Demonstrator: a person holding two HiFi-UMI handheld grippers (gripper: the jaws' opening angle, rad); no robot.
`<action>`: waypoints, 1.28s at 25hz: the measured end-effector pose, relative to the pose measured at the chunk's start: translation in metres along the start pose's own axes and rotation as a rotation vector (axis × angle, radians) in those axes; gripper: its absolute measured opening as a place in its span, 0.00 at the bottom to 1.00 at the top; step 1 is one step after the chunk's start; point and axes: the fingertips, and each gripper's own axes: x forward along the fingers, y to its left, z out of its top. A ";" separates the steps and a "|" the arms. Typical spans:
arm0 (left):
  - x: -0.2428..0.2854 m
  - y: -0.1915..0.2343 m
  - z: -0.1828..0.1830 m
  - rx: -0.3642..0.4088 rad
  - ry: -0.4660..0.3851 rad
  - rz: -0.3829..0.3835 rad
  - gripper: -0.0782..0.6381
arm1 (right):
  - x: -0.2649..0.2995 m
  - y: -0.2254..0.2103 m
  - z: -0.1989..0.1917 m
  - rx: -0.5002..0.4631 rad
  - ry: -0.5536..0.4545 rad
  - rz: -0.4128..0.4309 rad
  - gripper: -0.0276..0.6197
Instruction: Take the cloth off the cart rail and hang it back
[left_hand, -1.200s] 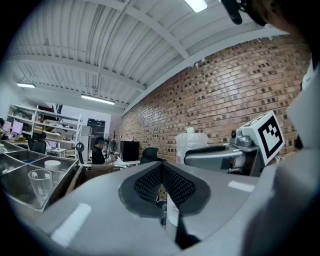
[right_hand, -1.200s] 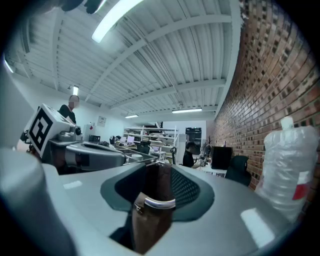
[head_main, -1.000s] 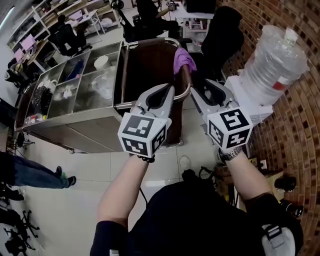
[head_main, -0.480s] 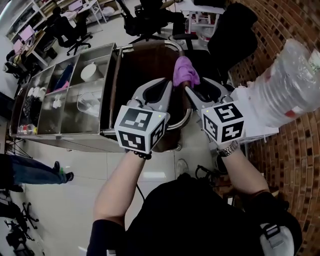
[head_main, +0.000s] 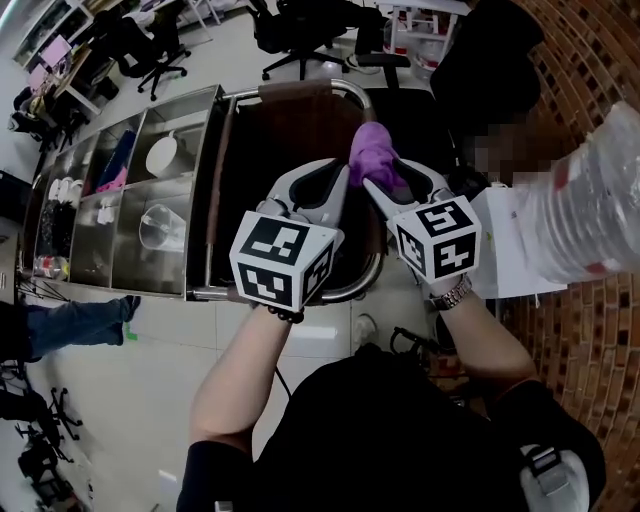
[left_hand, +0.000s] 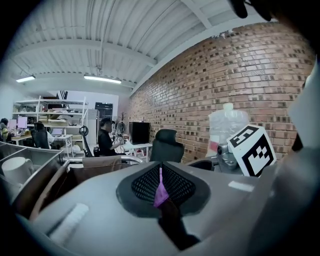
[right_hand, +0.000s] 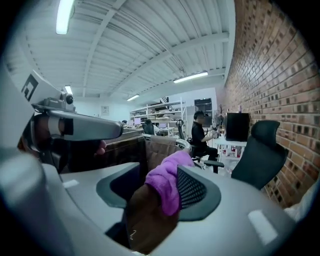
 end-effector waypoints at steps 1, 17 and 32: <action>0.003 0.002 -0.001 0.000 0.004 0.002 0.11 | 0.005 -0.002 -0.004 0.006 0.011 0.006 0.39; 0.000 0.007 0.000 -0.007 0.005 0.008 0.11 | 0.010 -0.004 -0.008 0.044 0.024 -0.006 0.12; -0.096 -0.025 0.024 0.019 -0.087 -0.013 0.11 | -0.067 0.071 0.044 -0.070 -0.120 -0.091 0.08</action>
